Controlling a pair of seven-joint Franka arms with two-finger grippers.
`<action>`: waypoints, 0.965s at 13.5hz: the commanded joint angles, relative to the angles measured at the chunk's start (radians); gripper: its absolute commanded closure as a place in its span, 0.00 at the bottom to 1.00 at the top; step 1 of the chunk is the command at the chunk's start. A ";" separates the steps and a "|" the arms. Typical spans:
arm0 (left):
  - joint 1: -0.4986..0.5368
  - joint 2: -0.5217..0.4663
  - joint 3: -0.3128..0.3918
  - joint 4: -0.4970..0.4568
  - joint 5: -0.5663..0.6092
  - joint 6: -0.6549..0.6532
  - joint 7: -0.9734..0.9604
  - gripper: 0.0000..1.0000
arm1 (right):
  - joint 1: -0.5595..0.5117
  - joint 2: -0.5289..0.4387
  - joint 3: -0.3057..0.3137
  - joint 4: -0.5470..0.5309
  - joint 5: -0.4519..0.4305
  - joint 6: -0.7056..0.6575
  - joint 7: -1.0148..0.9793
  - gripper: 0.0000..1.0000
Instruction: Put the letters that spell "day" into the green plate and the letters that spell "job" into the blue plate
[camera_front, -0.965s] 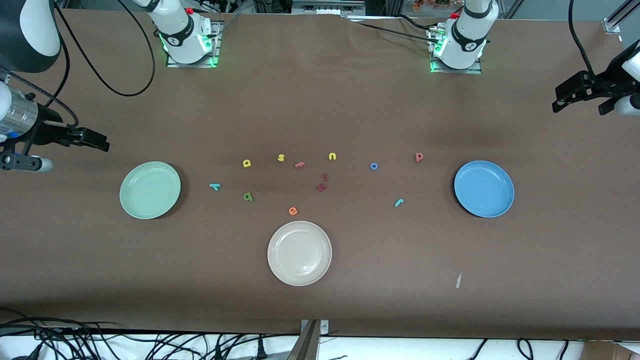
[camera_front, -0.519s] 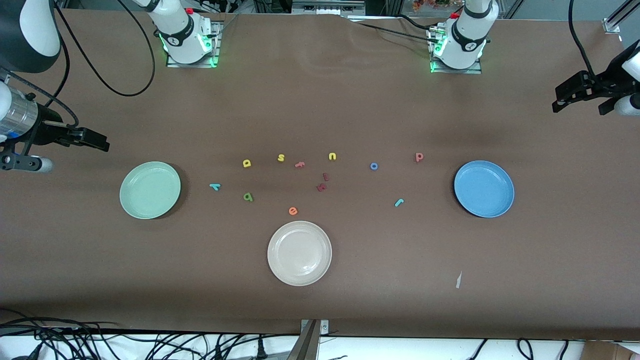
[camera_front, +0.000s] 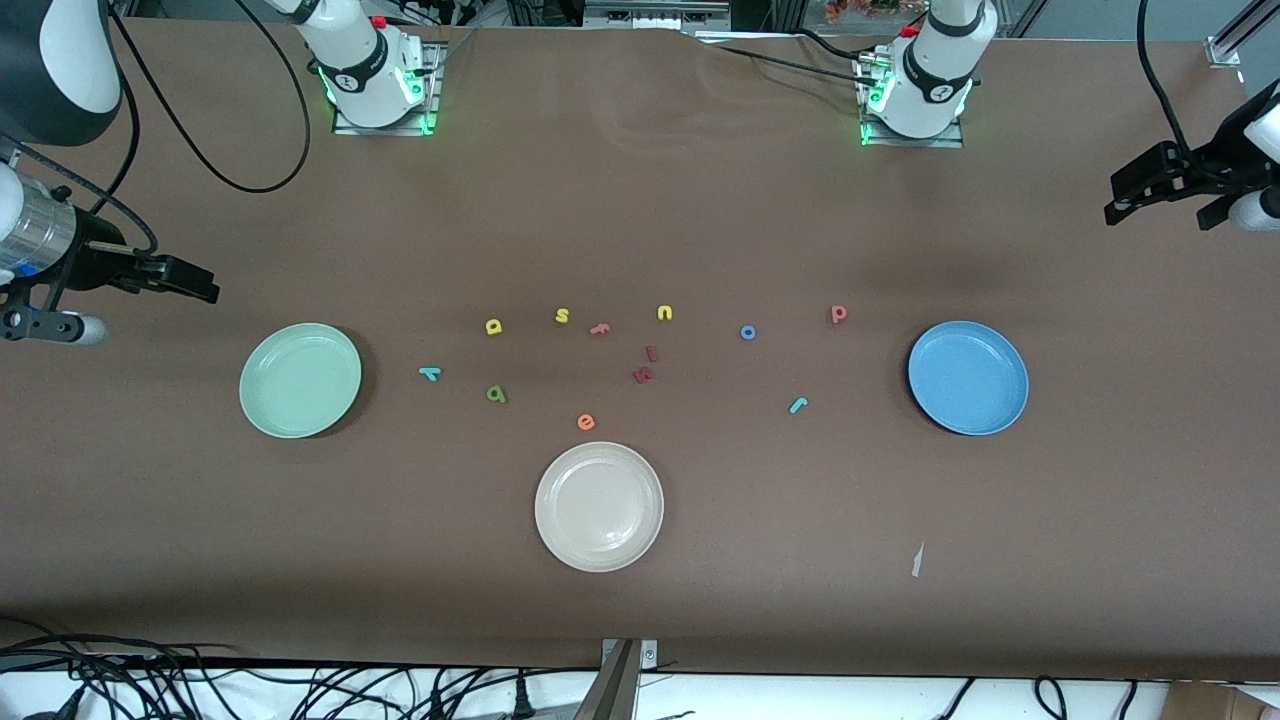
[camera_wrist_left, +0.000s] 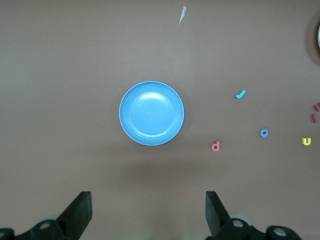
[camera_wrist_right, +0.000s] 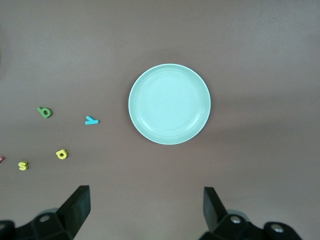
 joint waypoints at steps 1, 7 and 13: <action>-0.003 0.011 -0.011 0.030 0.027 -0.021 -0.013 0.00 | -0.005 -0.007 0.006 -0.012 -0.013 0.001 -0.004 0.00; -0.003 0.011 -0.023 0.030 0.027 -0.021 -0.013 0.00 | -0.005 -0.007 0.006 -0.009 -0.016 0.009 -0.004 0.00; -0.003 0.007 -0.020 0.032 0.009 -0.021 -0.011 0.00 | 0.023 -0.002 0.011 -0.009 -0.017 0.017 -0.002 0.00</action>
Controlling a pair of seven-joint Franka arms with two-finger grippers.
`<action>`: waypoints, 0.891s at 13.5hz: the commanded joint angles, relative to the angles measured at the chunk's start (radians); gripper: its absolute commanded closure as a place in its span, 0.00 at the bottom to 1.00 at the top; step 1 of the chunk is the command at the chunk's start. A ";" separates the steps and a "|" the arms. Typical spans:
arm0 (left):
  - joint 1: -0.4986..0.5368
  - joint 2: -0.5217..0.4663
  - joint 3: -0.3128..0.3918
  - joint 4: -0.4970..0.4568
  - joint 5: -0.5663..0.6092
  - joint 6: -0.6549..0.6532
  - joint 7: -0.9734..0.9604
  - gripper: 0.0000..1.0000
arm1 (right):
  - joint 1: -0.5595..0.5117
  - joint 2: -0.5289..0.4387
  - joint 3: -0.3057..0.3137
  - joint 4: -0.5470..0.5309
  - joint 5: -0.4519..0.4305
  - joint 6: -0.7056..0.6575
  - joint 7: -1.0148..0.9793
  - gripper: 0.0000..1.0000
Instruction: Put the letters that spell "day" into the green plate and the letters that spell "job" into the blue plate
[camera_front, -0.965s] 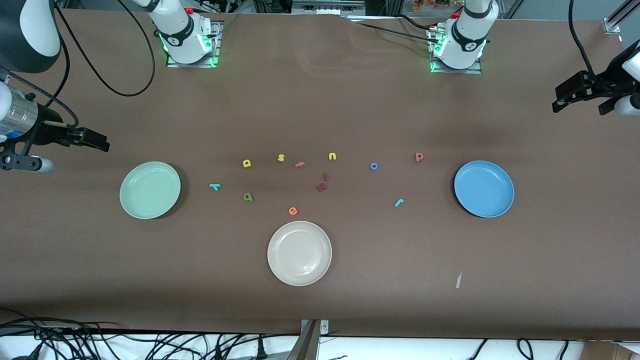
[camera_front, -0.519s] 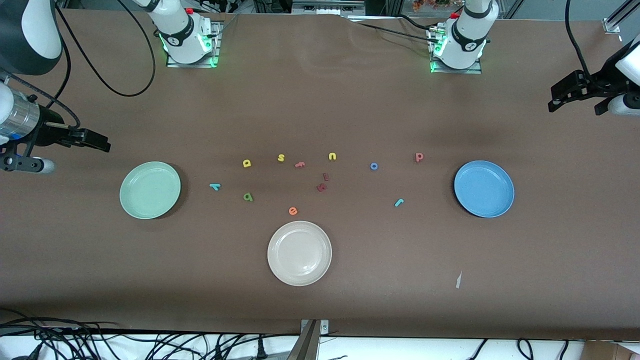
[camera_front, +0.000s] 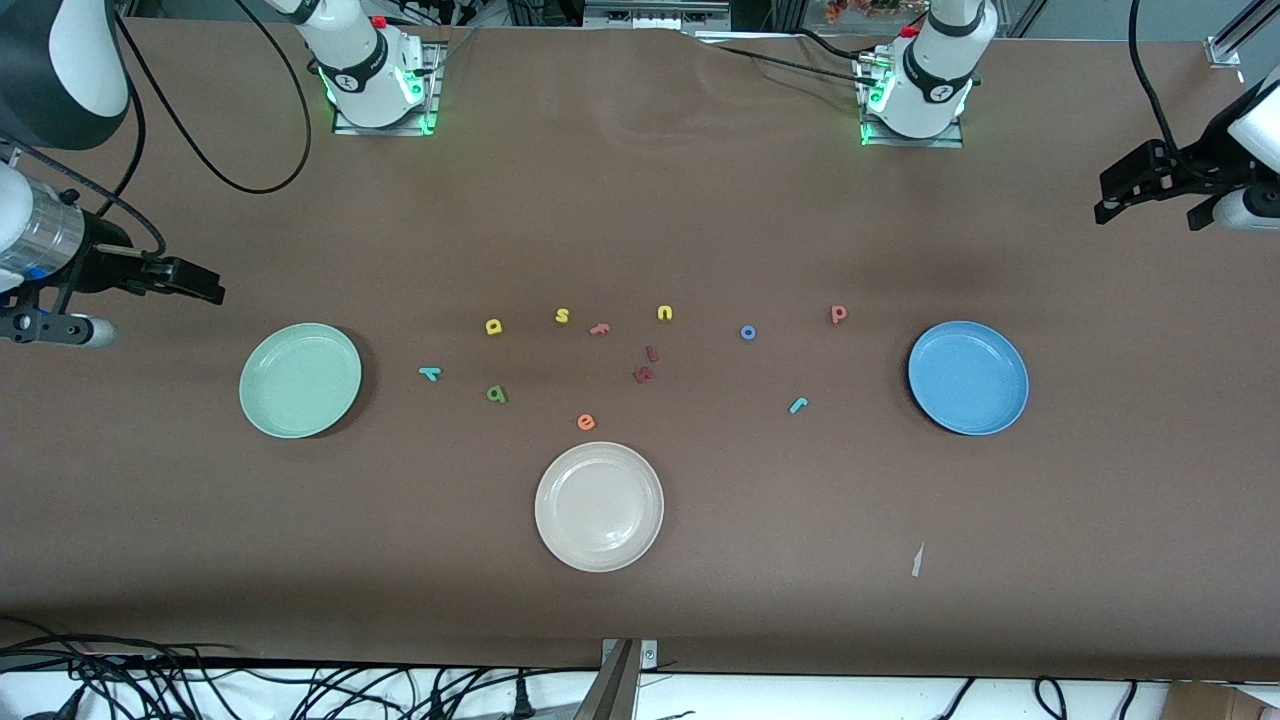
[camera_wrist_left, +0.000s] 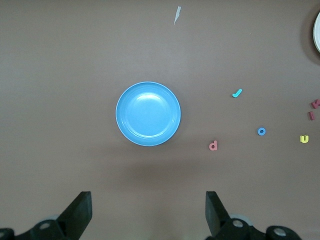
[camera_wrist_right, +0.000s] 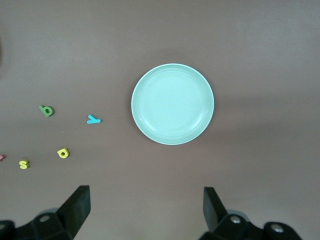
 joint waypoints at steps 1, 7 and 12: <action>-0.005 0.008 -0.004 0.030 0.009 -0.021 -0.011 0.00 | 0.010 -0.004 0.005 -0.009 -0.016 0.013 -0.002 0.00; -0.003 0.008 -0.064 0.038 0.000 -0.038 -0.002 0.00 | 0.010 -0.003 0.005 -0.009 -0.017 0.011 -0.004 0.00; -0.005 0.019 -0.096 0.030 0.000 -0.035 0.001 0.00 | 0.008 -0.003 0.005 -0.009 -0.017 0.010 -0.004 0.00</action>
